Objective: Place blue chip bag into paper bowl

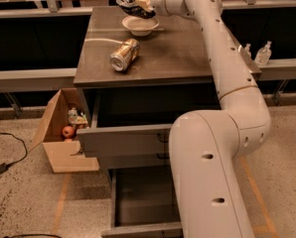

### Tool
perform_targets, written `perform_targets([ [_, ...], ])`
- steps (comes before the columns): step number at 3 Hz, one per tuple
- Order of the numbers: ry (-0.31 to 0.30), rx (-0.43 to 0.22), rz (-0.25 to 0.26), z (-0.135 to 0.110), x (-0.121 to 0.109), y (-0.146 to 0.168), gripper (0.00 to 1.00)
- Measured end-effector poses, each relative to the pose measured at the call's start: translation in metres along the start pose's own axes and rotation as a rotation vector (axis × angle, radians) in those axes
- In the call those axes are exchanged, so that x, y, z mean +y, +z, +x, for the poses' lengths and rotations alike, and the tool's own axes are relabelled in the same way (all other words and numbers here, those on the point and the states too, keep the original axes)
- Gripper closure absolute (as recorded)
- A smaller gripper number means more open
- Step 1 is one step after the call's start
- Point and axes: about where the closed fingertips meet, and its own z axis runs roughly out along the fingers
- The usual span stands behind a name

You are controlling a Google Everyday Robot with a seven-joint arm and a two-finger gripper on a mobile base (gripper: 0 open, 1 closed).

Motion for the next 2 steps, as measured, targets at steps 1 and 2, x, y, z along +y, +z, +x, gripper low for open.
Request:
perform_targets([
  [1,0.015,0.032,0.007,0.0094,0.0015,0.0086,0.59],
  [2,0.016,0.050,0.015,0.0152,-0.0004,0.0101,0.36],
])
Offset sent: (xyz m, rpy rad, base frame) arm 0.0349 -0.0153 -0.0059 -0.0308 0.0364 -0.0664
